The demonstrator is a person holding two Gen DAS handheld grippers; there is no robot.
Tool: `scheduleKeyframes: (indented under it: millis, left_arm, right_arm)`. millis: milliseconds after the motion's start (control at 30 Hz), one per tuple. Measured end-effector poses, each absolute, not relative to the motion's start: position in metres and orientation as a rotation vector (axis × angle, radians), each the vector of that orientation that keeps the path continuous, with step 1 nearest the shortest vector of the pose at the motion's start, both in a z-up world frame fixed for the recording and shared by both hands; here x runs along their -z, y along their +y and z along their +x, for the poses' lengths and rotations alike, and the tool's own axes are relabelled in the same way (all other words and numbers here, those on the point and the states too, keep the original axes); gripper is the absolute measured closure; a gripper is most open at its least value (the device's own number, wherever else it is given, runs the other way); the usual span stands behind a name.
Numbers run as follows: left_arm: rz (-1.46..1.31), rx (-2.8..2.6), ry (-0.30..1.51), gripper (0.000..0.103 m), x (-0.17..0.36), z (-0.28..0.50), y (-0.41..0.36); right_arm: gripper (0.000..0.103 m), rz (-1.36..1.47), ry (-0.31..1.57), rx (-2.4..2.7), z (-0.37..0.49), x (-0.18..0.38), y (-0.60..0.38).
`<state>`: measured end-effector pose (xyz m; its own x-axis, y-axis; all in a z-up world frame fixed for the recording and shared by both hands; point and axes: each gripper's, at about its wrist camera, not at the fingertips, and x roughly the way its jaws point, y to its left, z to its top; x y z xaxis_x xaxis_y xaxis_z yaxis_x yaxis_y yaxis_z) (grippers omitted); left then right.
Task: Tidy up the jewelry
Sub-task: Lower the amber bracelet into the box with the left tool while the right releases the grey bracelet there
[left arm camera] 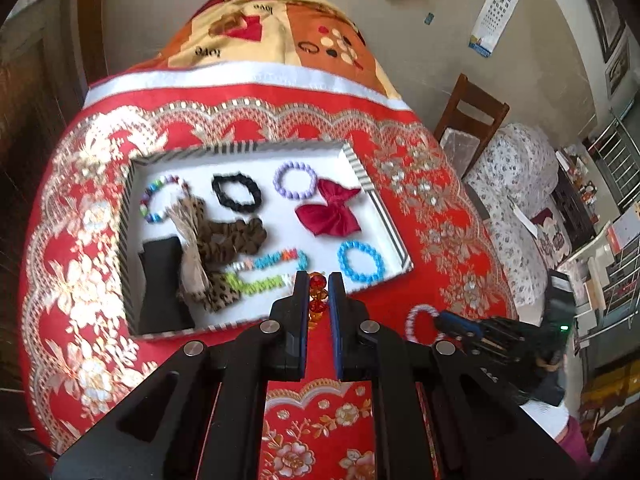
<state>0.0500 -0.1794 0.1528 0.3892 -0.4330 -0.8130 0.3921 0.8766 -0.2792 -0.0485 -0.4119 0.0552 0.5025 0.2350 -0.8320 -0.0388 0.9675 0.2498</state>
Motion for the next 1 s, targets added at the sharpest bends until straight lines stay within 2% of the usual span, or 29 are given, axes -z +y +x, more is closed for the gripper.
scheduleKeyframes:
  millis: [233,400,1000]
  left_arm:
    - [-0.028,0.488,0.992,0.095,-0.175,0.076,-0.181]
    - [0.0,0.437,0.981,0.095,-0.172,0.097,-0.186]
    - [0.023,0.345,1.069,0.095,-0.112,0.182,-0.22]
  right_arm:
    - [0.097,0.22,0.952,-0.199,-0.027,-0.097,-0.397]
    - [0.097,0.203,0.936,-0.221,-0.007,-0.108,-0.384]
    - [0.097,0.157,1.039,-0.291,0.071,-0.067,-0.361]
